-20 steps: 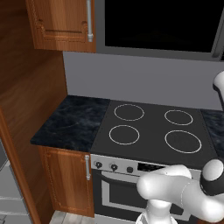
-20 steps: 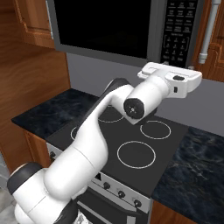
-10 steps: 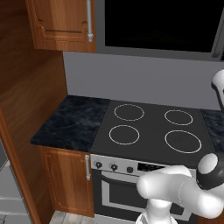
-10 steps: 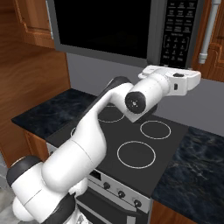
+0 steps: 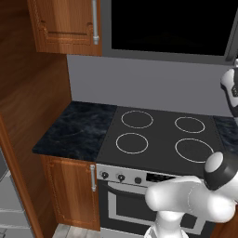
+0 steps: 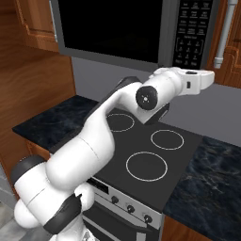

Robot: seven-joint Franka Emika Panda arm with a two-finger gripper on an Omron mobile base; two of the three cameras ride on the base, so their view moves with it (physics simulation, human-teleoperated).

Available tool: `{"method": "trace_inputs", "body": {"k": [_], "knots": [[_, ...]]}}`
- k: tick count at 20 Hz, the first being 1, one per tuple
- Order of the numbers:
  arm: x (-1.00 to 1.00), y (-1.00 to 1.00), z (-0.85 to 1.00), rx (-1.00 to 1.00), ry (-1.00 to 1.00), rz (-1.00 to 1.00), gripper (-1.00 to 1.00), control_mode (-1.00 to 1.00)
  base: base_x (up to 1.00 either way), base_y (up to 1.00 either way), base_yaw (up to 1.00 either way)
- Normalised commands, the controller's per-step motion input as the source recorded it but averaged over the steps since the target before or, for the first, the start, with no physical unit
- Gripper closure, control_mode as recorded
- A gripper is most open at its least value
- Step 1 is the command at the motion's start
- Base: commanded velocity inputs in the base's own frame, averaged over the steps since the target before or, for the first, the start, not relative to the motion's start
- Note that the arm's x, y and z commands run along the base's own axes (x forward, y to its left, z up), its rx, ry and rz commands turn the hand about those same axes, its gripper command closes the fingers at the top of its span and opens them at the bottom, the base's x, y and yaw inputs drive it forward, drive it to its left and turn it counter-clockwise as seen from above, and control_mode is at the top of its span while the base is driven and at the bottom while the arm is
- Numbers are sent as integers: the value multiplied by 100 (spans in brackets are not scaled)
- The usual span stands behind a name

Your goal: Transport the chicken drumstick from the fridge to the microwave and turn on the microwave.

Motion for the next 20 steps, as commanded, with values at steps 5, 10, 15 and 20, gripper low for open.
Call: {"method": "trace_inputs", "body": {"k": [5, 10, 15, 20], "knots": [[19, 0, 0, 0, 3, 0, -100, -100, 0, 0, 0], [27, 0, 0, 1, 1, 0, -100, -100, 0, 0, 0], [19, -6, 0, 3, 0, 0, -100, -100, 0, 0, 0], [1, -11, 0, 4, 0, 0, -100, -100, 0, 0, 0]]}}
